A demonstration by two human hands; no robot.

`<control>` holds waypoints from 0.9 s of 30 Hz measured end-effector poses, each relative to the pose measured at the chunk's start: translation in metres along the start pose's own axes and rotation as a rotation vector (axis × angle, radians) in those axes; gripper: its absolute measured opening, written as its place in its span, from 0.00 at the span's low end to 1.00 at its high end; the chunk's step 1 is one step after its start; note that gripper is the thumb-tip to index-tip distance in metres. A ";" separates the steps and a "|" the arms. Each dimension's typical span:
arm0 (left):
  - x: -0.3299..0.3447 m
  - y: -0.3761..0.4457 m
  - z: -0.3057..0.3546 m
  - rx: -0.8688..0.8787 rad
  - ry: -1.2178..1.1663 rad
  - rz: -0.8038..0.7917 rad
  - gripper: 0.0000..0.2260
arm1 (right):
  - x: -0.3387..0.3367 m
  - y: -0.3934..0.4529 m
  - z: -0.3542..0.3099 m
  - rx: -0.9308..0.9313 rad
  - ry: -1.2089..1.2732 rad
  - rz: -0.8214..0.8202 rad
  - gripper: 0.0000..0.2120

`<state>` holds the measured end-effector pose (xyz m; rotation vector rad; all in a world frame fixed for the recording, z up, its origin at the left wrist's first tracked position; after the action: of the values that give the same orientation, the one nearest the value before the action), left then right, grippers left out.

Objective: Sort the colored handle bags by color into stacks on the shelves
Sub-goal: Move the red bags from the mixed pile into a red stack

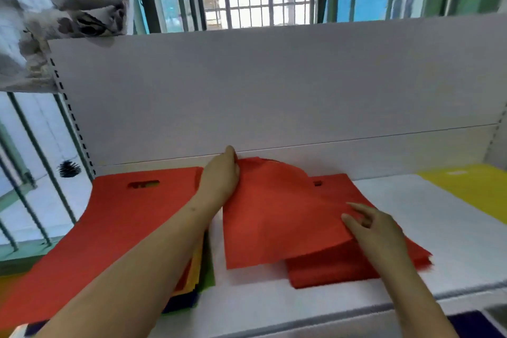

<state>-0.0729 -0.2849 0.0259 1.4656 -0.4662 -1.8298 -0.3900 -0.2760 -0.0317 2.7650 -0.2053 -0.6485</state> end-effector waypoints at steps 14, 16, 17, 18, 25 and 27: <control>0.106 -0.036 0.065 -0.010 -0.147 -0.417 0.25 | -0.051 -0.005 0.078 0.021 -0.432 0.269 0.14; 0.113 -0.042 0.065 -0.093 -0.080 -0.476 0.29 | -0.050 -0.006 0.083 0.038 -0.497 0.269 0.15; 0.114 -0.043 0.066 -0.155 -0.072 -0.483 0.30 | -0.049 -0.006 0.085 0.051 -0.475 0.255 0.16; 0.115 -0.044 0.067 -0.213 -0.084 -0.476 0.31 | -0.048 -0.007 0.086 0.056 -0.438 0.240 0.17; 0.123 -0.029 0.072 -0.372 -0.189 -0.488 0.34 | -0.040 0.000 0.083 -0.005 -0.316 0.143 0.20; 0.119 -0.024 0.070 -0.388 -0.199 -0.496 0.33 | -0.039 0.002 0.083 -0.016 -0.272 0.160 0.20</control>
<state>-0.1564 -0.3674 -0.0512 1.2009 0.1812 -2.3060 -0.4626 -0.2910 -0.0860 2.6024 -0.4709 -0.9750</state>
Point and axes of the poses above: each hand's wrist, its own y-axis towards the middle knuckle, its own x-axis out of the palm, z = x × y, the point moved 1 cm from there along y, towards the middle knuckle, and after that the axes turned 8 degrees about z, right-handed, at the moved point
